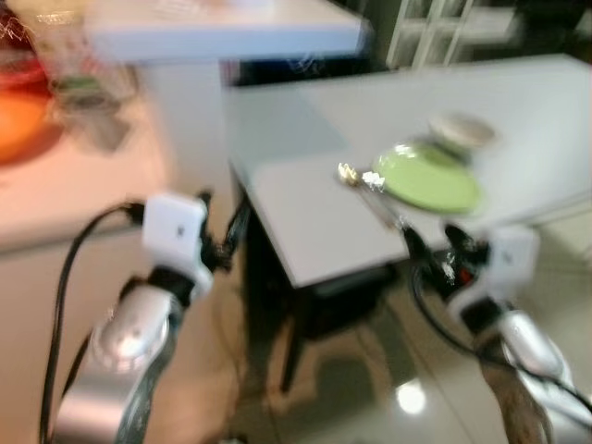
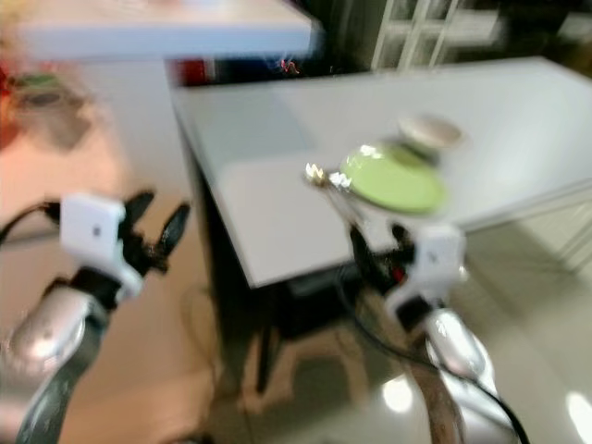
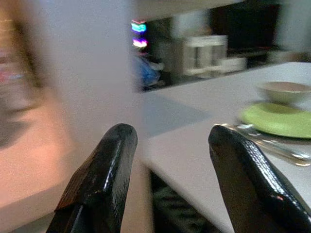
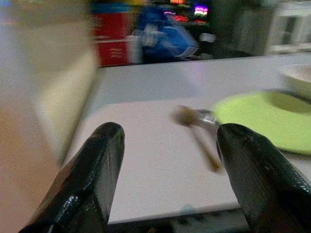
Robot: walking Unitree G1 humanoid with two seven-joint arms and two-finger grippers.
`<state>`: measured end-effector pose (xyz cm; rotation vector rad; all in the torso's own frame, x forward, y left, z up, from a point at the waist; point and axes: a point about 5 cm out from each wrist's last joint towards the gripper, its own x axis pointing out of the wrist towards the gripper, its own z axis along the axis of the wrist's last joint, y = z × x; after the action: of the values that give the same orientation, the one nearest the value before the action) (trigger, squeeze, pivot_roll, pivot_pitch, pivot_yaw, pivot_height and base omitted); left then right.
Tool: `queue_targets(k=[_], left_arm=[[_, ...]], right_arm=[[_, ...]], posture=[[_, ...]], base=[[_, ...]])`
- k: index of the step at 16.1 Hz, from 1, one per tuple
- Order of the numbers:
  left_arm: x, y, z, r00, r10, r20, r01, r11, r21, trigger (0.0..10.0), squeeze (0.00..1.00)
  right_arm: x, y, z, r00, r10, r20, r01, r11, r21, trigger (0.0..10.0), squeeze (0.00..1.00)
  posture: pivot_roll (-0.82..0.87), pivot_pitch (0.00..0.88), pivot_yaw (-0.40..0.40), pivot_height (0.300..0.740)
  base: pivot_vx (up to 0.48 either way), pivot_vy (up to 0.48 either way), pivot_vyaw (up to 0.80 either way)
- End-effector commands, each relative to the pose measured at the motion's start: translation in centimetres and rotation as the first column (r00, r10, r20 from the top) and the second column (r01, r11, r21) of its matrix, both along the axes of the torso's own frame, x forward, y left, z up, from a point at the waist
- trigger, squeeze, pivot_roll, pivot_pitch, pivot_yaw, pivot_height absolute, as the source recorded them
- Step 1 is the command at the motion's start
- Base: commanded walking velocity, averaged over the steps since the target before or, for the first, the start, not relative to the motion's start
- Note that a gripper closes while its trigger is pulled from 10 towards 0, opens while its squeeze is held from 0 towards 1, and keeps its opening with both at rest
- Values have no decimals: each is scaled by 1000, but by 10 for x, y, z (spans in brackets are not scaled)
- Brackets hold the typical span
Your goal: Setting the table
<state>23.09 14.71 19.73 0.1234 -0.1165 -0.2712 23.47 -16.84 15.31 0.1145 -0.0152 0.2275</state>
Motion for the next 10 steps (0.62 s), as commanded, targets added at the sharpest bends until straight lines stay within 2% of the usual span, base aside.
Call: queue_targets(k=[1, 7, 10], left_arm=[[-1, 1, -4, 1000, 6, -21, -6, 1000, 9, 10000, 0], [4, 5, -1, 1000, 21, -3, -21, 999, 24, 10000, 0], [12, 3, -1, 999, 33, 6, -34, 999, 36, 10000, 0]], right_arm=[[0, 3, 1, 1000, 6, -9, -6, 1000, 10, 10000, 0], [5, 11, 4, 999, 44, -12, -44, 999, 26, 10000, 0], [11, 16, 4, 998, 63, -14, -63, 998, 15, 10000, 0]], posture=[[70, 21, -20, 740], [82, 5, -28, 740], [84, 0, -31, 740]], base=[[0, 247, 0], [0, 277, 0], [0, 281, 0]])
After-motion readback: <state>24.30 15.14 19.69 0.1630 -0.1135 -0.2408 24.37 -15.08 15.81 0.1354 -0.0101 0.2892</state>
